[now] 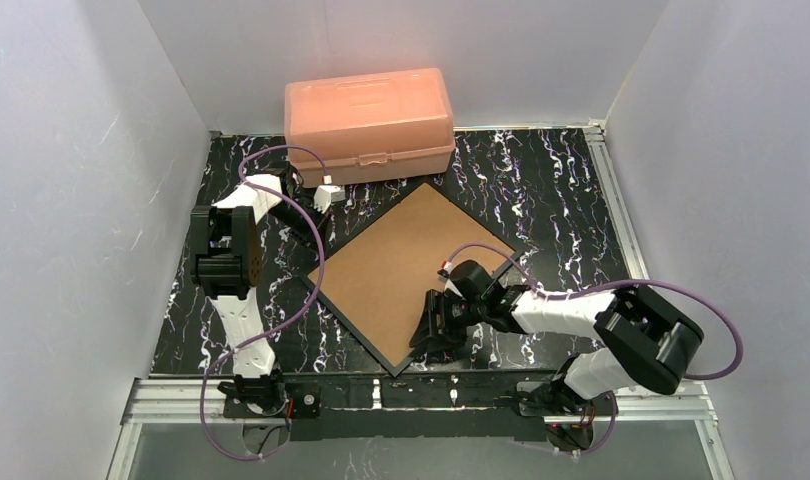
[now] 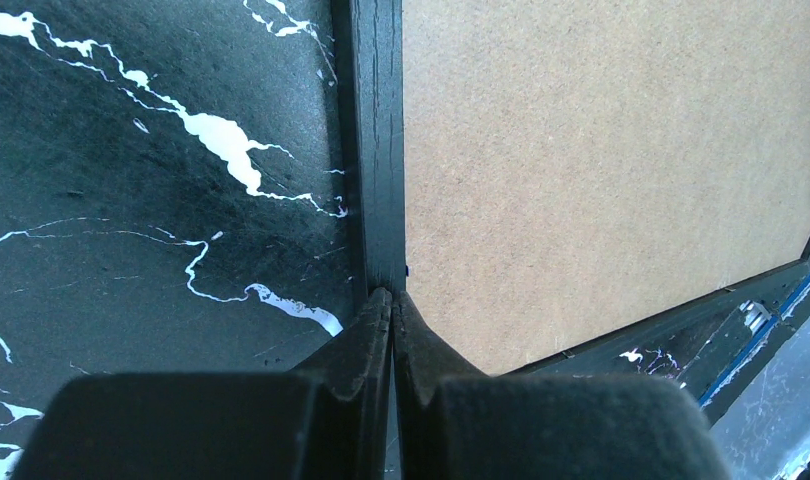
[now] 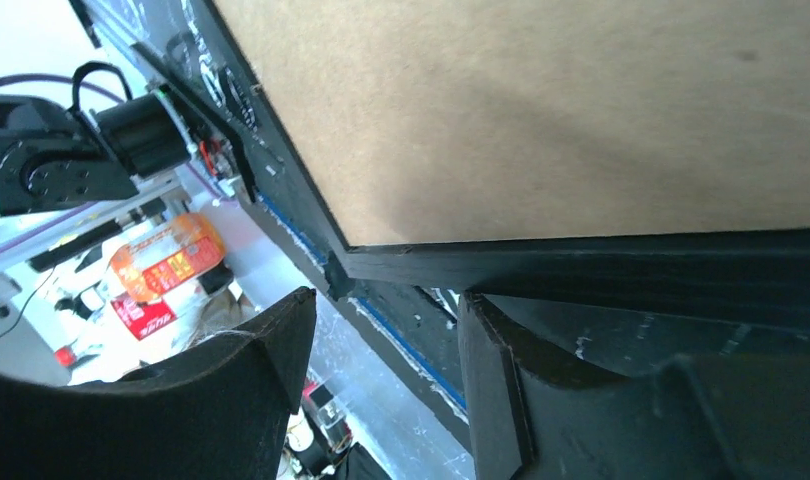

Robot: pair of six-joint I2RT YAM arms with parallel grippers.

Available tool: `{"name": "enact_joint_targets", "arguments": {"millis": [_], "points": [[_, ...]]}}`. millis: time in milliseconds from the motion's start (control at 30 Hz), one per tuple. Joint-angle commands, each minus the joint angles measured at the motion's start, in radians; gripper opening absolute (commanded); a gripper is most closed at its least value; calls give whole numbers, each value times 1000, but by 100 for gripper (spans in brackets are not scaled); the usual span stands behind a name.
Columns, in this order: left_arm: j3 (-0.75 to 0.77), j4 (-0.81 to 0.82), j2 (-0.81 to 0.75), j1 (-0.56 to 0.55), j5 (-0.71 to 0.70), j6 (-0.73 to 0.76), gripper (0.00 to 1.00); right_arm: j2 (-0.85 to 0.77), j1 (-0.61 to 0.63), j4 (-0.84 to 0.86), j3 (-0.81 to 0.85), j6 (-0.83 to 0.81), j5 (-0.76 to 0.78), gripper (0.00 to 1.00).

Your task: Put the photo into the frame

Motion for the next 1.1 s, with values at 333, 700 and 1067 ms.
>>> {"name": "enact_joint_targets", "arguments": {"millis": [333, 700, 1067], "points": [[-34, -17, 12, -1, -51, 31, 0, 65, 31, 315, -24, 121, -101, 59], [-36, -15, 14, 0, -51, 33, 0, 54, 32, 225, -11, 87, -96, 58], [-37, -14, 10, 0, -53, 33, 0, 45, 30, 224, -52, 100, -97, 58]]}}
